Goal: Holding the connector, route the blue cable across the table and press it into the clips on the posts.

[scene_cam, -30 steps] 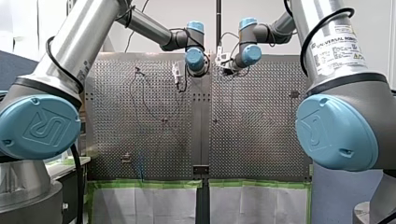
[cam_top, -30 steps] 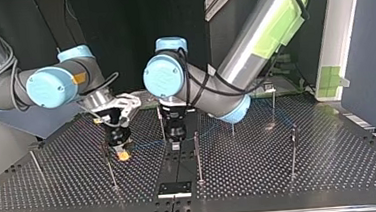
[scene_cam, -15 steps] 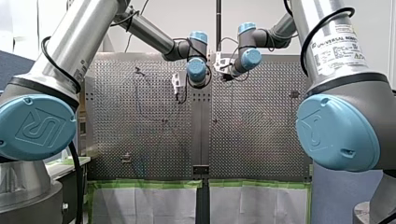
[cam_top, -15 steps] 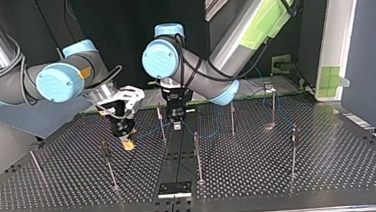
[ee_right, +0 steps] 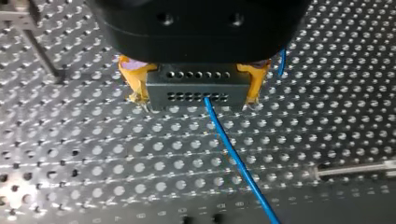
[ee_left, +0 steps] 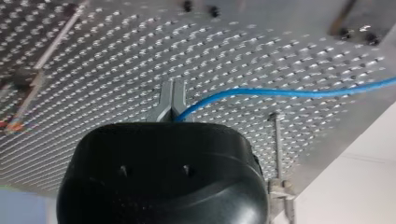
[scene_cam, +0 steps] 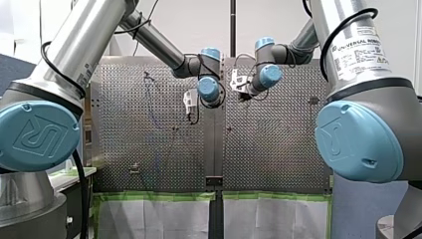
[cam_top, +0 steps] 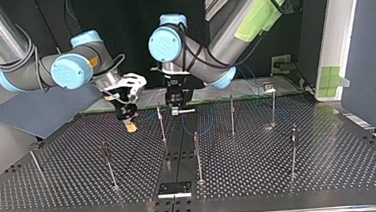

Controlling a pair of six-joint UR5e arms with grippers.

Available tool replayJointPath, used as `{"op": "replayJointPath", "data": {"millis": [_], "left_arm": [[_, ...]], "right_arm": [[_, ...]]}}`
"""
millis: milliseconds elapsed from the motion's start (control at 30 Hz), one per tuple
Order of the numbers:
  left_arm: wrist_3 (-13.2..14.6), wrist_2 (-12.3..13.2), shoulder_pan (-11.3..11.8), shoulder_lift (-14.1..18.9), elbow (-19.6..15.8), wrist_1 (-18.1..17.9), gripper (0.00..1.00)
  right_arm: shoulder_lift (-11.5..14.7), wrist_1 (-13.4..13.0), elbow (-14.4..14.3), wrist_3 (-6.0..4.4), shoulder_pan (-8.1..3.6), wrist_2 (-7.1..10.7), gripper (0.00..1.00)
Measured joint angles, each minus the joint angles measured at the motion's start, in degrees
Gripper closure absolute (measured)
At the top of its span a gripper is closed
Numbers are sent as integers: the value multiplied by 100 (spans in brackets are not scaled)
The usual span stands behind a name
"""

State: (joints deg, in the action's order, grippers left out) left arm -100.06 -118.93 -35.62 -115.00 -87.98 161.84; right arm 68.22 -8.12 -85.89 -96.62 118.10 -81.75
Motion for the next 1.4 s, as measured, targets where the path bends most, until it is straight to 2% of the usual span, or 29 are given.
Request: {"op": "replayJointPath", "data": {"millis": [300,433,633,733,833,1100,1400], "left_arm": [[-28,318,-19,-284,-499,-498,100],[-51,379,-12,-347,-711,-704,100],[-58,430,16,-363,-989,-826,100],[-64,488,30,-407,-1023,-869,100],[-96,609,38,-522,-996,-963,100],[-365,1035,62,-909,-798,-1318,100],[-416,1172,146,-954,-652,-1341,100]], "right_arm": [[-15,-521,-523,1,37,-8,98],[-20,-748,-757,1,20,-13,98],[-27,-894,-1088,42,-4,-22,98],[-34,-991,-1214,116,-15,-30,98],[-39,-1098,-1278,148,-34,-34,98],[-133,-1188,-1303,159,-94,-32,98],[-415,-1260,-1301,169,-215,-13,98]]}}
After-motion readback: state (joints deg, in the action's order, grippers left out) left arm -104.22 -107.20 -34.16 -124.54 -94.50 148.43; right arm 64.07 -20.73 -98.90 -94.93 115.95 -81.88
